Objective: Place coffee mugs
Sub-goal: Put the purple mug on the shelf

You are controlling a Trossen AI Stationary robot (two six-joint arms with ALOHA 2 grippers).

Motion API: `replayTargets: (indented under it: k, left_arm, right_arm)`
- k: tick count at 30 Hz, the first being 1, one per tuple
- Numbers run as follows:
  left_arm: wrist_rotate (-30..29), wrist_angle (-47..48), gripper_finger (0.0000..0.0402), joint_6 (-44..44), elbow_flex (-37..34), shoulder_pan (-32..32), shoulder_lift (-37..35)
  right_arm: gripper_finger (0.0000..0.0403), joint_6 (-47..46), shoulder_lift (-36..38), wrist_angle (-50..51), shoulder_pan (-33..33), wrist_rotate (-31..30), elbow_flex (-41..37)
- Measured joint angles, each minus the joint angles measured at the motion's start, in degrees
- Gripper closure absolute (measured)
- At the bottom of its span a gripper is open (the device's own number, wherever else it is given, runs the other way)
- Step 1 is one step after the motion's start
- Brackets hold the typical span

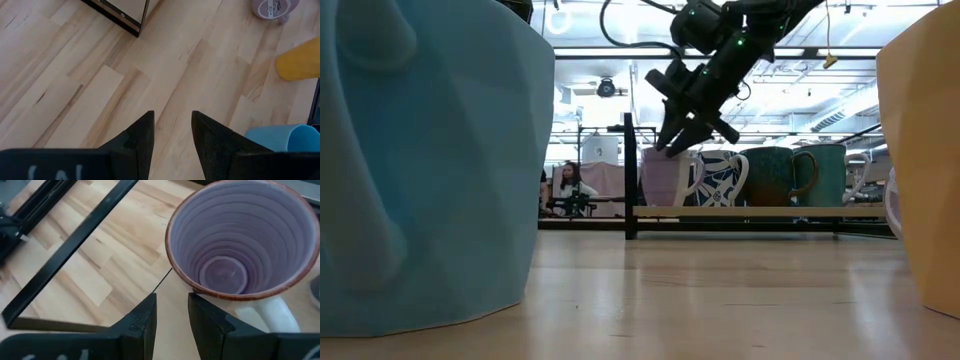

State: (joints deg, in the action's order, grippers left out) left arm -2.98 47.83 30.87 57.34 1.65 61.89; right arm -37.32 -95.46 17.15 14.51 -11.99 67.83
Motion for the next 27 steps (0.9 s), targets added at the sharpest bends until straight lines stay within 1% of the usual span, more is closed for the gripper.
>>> replayTargets:
  k: [6,15,27]
  left_arm:
    - [0.0,0.0,0.0264,0.0,0.0,0.0,0.0]
    - [0.0,0.0,0.0264,0.0,0.0,0.0,0.0]
    - [0.0,0.0,0.0264,0.0,0.0,0.0,0.0]
  right_arm:
    - [0.0286,0.1,0.0,0.0,1.2,-1.9,0.0]
    - [0.0286,1.6,0.0,-2.1,3.0,-1.9,0.0]
    - [0.0286,3.0,0.0,-2.1,5.2,-1.9,0.0]
